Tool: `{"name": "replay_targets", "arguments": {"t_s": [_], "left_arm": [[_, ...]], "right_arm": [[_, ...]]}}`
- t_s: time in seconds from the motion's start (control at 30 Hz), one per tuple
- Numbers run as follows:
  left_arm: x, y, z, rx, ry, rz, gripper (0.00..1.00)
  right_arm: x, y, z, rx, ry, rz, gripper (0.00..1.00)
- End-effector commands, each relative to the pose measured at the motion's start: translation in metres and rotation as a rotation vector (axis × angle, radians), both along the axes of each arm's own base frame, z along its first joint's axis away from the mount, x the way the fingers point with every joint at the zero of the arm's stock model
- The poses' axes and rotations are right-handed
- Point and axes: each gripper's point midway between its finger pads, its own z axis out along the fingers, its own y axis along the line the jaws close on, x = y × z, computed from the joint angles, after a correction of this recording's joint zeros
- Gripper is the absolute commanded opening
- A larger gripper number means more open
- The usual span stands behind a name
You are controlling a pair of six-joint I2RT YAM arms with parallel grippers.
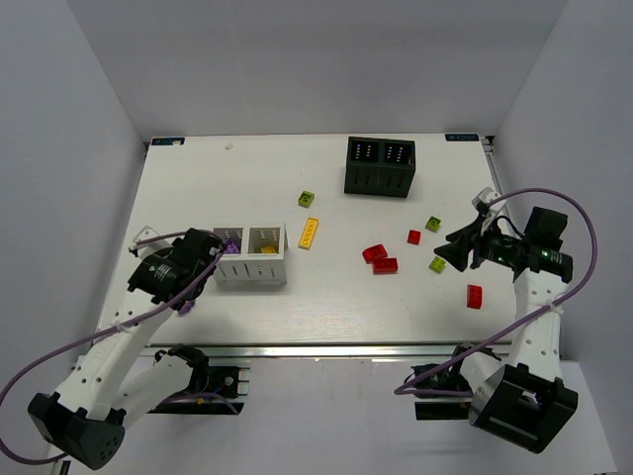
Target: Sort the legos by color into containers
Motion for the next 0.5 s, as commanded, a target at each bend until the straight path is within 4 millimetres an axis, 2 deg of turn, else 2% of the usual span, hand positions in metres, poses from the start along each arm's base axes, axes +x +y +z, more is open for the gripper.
{"name": "replay_targets", "arguments": {"t_s": [0.0,0.07,0.13,0.37,0.47], "left_arm": [[0.002,0.031,0.029,-0.131,-0.318,0.456,0.78],[0.008,0.035,0.04,-0.198,-0.448,0.532,0.82],[0.012,0.043,0.045,-0.188,-0.502,0.579,0.84],[0.025,0.056,0.013,-0.107,-0.423,0.774,0.89],[0.031,0.061,0.008,-0.106,-0.399,0.835,0.89]], "right_arm": [[-0.008,0.013,0.003,0.035,0.012,0.069,0.57],[-0.007,0.013,0.002,0.033,0.022,0.075,0.56],[-0.009,0.016,0.0,0.031,0.039,0.086,0.56],[-0.007,0.021,-0.014,-0.016,0.073,0.116,0.56],[-0.008,0.024,-0.019,-0.026,0.086,0.128,0.56]]}}
